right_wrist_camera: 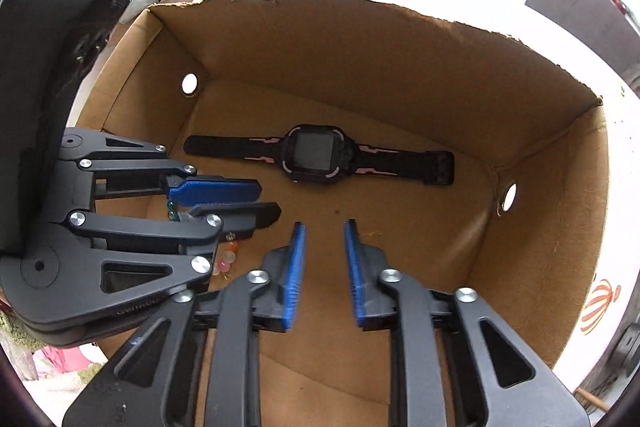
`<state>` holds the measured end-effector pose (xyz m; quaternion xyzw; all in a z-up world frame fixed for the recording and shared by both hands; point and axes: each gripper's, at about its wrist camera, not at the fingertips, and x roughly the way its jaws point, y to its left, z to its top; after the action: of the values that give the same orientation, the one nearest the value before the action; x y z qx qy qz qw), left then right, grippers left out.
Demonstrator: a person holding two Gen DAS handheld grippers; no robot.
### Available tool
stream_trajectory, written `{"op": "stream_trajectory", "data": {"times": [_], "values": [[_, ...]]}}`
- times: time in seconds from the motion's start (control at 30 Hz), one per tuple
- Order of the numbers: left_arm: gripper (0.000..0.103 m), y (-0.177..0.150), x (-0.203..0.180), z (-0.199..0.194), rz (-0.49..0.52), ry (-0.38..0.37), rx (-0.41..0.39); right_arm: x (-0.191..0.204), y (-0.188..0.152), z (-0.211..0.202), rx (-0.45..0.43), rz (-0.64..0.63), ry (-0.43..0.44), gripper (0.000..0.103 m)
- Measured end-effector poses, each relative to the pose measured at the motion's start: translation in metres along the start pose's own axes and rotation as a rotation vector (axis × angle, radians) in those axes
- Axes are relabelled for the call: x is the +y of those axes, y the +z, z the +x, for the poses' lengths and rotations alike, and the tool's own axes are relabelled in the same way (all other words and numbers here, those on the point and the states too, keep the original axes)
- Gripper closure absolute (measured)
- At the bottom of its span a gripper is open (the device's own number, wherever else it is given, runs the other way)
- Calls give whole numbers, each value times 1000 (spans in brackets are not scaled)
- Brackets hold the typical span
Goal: Organize jewelry
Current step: 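Carry the gold ring over the box and open the left gripper, then withdraw both tools from the box back to the table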
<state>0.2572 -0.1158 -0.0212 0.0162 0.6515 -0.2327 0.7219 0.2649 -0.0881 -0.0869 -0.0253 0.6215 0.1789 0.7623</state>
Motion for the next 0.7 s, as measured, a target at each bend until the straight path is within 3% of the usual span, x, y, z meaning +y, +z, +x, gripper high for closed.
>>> {"op": "stream_trajectory", "data": {"times": [0.1,0.27,0.47,0.57,0.7], "values": [[76,3,3,3,-17,-6,-8,-2,-7,-11,-14,5,2,79],[75,-1,12,2,-37,-23,-25,-6,-10,-21,-48,11,-8,76],[75,-12,10,-26,-24,-41,-113,-13,-18,-54,-133,14,-30,65],[75,-31,-1,-55,34,-49,-186,-12,-32,-84,-215,22,-11,62],[69,-71,-20,-111,217,-29,-354,-6,-67,-132,-361,43,27,53]]}}
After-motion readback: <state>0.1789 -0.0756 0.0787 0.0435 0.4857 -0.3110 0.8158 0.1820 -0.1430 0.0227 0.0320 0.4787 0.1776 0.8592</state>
